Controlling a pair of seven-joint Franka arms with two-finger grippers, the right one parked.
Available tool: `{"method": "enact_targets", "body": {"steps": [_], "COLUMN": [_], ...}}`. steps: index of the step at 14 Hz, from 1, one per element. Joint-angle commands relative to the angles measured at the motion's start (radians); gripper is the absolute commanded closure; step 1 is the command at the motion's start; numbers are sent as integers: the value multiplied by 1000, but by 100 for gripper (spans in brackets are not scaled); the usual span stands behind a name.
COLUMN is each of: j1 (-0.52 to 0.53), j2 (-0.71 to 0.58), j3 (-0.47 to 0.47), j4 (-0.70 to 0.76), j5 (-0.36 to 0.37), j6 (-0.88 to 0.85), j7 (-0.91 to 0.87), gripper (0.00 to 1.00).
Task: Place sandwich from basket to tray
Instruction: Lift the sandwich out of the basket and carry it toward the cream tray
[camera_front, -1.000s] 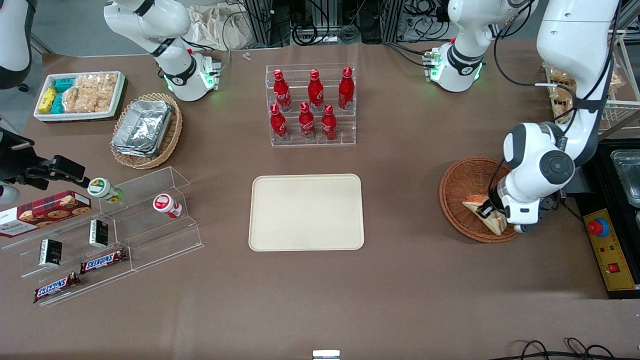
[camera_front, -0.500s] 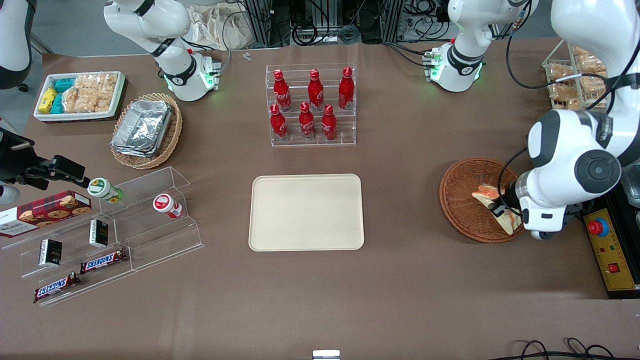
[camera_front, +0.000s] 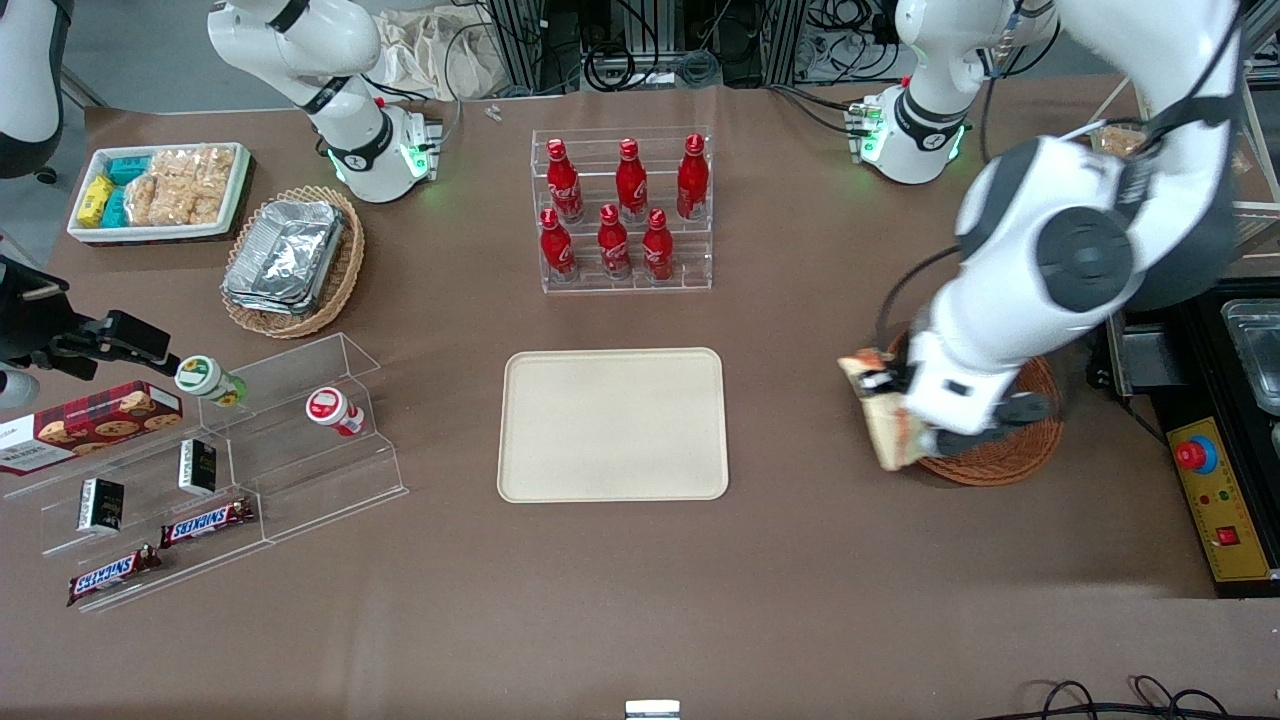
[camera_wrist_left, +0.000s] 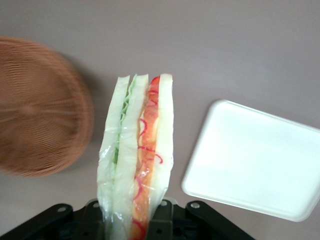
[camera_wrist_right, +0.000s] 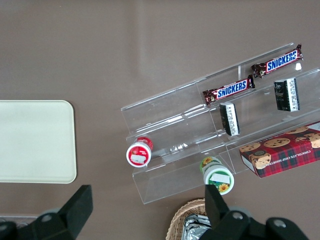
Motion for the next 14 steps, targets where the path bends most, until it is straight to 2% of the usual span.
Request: {"method": "enact_targets", "body": {"steps": [1, 6, 12, 13, 14], "j1": [-109, -229, -286, -300, -304], "j2": [171, 374, 469, 480, 485], "j3": [-10, -9, -2, -2, -2], "j4": [64, 66, 60, 57, 57], "j5": [41, 202, 249, 272, 283], "j6": [144, 310, 354, 354, 354], "j7": [25, -39, -85, -116, -148], "gripper": [100, 100, 100, 89, 55]}}
